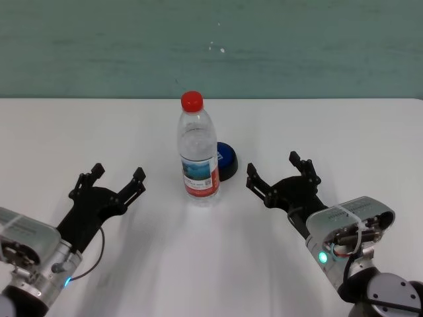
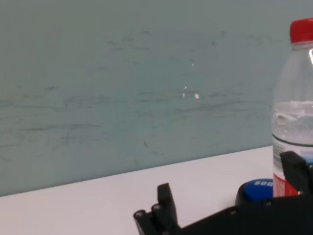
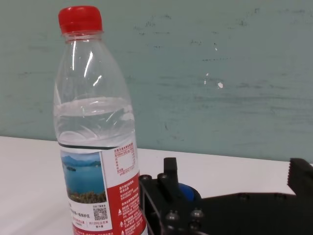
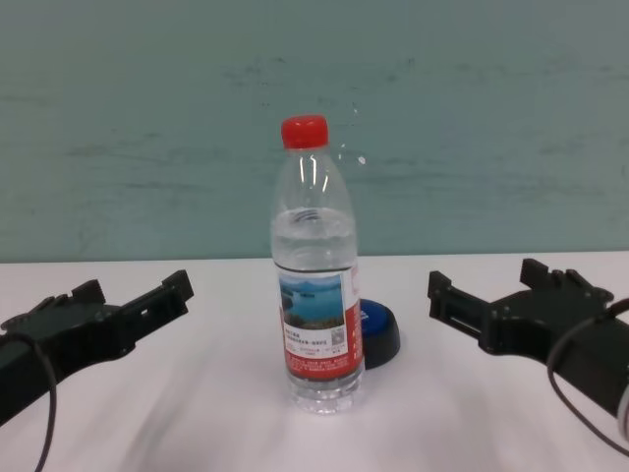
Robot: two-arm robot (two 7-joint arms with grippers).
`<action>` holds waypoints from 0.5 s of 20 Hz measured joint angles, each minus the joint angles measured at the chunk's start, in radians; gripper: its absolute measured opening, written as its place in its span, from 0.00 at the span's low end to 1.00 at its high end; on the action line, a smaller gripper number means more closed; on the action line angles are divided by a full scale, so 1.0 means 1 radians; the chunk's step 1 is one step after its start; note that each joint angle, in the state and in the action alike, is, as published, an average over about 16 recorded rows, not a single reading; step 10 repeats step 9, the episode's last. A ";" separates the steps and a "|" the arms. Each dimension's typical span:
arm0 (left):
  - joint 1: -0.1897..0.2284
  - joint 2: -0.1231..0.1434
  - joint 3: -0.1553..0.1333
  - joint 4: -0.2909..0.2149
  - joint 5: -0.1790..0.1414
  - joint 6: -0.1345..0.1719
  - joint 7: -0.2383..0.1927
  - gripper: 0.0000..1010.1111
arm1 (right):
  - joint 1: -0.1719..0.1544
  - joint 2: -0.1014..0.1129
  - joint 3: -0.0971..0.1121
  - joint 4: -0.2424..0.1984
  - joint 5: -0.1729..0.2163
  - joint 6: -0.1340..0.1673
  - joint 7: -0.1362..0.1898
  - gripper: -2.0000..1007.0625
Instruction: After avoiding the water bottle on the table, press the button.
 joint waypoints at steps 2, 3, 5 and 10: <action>0.000 0.000 0.000 0.000 0.000 0.000 0.000 1.00 | 0.000 0.000 0.000 0.000 0.000 0.000 0.000 1.00; 0.000 0.000 0.000 0.000 0.000 0.000 0.000 1.00 | 0.000 0.000 0.000 0.000 0.000 0.000 0.000 1.00; 0.000 0.000 0.000 0.000 0.000 0.000 0.000 1.00 | 0.000 0.000 0.000 0.000 0.000 0.000 0.000 1.00; 0.000 0.000 0.000 0.000 0.000 0.000 0.000 1.00 | 0.000 0.001 0.000 0.000 0.001 0.000 0.000 1.00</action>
